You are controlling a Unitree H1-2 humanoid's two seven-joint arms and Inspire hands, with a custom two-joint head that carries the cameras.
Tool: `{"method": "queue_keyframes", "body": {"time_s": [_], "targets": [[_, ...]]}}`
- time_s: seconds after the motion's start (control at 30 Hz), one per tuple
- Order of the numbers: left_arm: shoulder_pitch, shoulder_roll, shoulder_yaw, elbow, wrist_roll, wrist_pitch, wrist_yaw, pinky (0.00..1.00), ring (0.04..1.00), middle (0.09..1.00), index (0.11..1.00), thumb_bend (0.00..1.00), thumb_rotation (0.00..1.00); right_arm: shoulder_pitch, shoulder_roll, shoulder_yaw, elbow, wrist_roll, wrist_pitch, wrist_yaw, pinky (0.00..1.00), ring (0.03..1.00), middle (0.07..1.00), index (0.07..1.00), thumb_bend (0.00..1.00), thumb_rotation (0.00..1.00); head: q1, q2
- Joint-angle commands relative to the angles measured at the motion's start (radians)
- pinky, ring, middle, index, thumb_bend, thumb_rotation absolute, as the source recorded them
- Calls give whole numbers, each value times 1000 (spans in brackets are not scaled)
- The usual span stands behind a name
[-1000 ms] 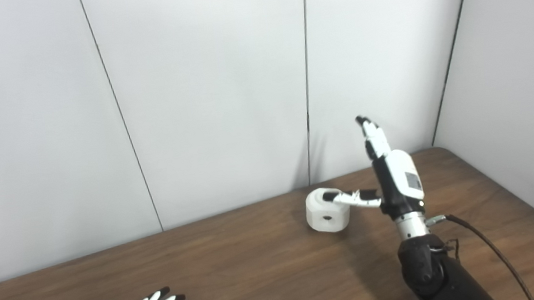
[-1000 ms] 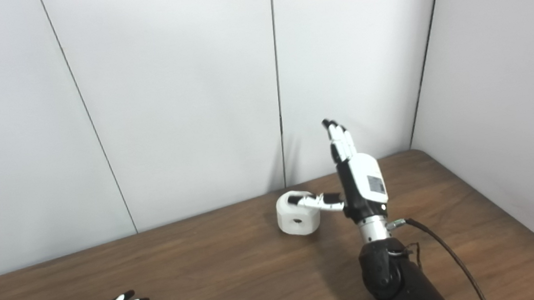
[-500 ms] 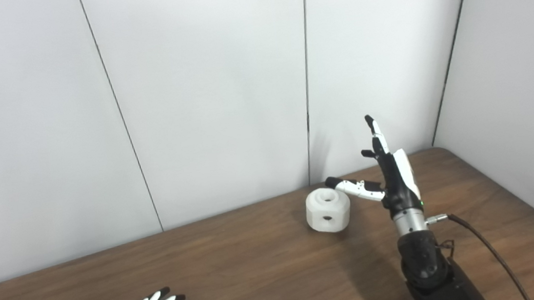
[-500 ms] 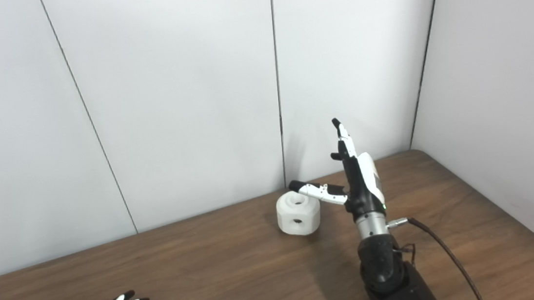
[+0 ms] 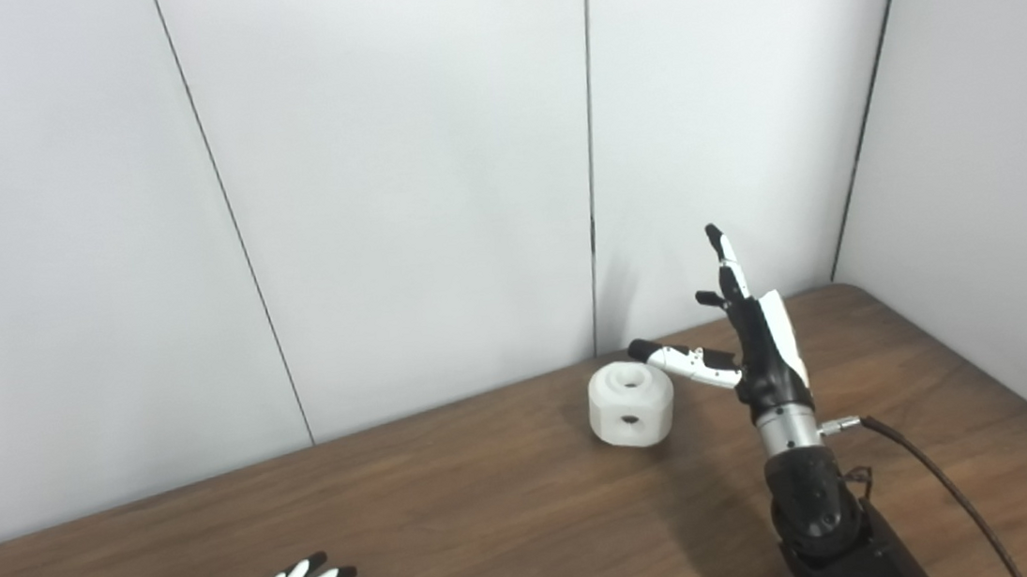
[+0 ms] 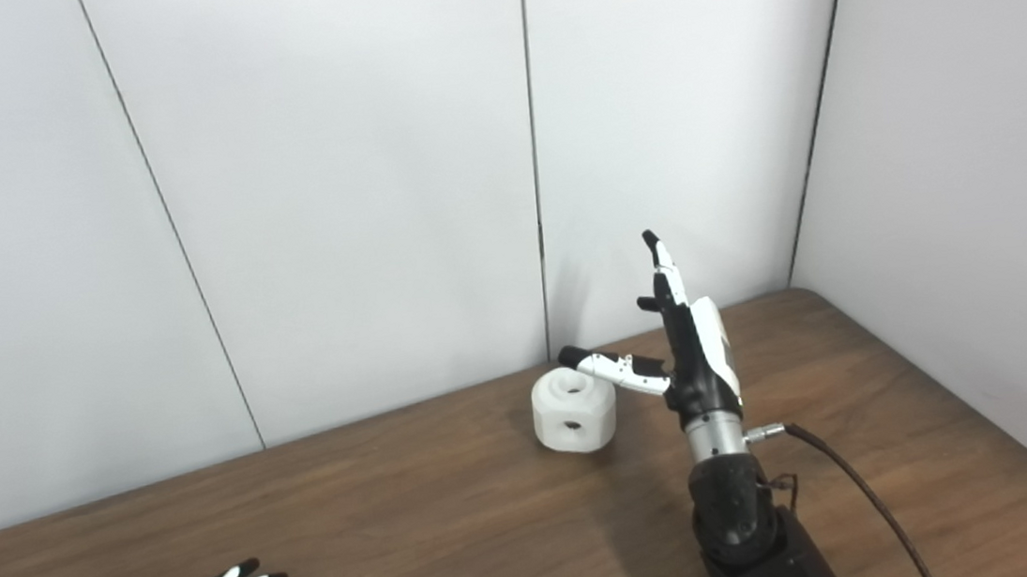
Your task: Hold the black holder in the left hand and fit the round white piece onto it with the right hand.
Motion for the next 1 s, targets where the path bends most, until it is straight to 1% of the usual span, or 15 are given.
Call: {"method": "queue_keyframes", "body": {"time_s": [0.0, 0.17, 0.27, 0.37, 0.57, 0.8, 0.9, 0.97], "targets": [[12, 11, -28, 27, 48, 10, -50, 1000, 1000, 915, 481, 517, 48, -44, -8, -12, -23, 3, -33, -8, 29, 63, 97, 94, 614, 0, -1, -1], [13, 12, -29, 27, 44, 9, -48, 1000, 1000, 913, 481, 517, 47, -40, -2, -12, -38, 11, -11, 2, 28, 63, 95, 94, 621, 0, -1, -2], [13, 11, -29, 29, 45, 9, -45, 1000, 1000, 913, 481, 517, 47, -40, -2, -12, -36, 12, -21, 2, 28, 63, 97, 97, 628, 0, -1, -3], [13, 10, -28, 28, 45, 10, -45, 1000, 1000, 912, 481, 517, 48, -48, 5, -25, -23, 20, -41, -17, 31, 65, 99, 97, 629, 0, -3, -3], [13, 9, -29, 28, 46, 10, -45, 1000, 1000, 913, 481, 517, 48, -43, 4, -32, -32, 49, -33, 10, 30, 64, 99, 96, 632, 0, -3, -3], [12, 8, -28, 30, 42, 10, -46, 1000, 1000, 911, 481, 517, 47, -42, 0, -21, -29, 41, -39, 23, 30, 64, 98, 96, 630, 0, -4, -6], [10, 8, -30, 33, 42, 10, -45, 1000, 1000, 911, 481, 517, 47, -41, 1, -21, -34, 39, -29, 29, 31, 66, 100, 98, 637, 0, -3, -8], [8, 10, -34, 34, 47, 10, -41, 1000, 1000, 912, 481, 517, 48, -40, 7, -26, -41, 65, -26, 45, 30, 66, 101, 100, 635, 0, -2, -8]]}}
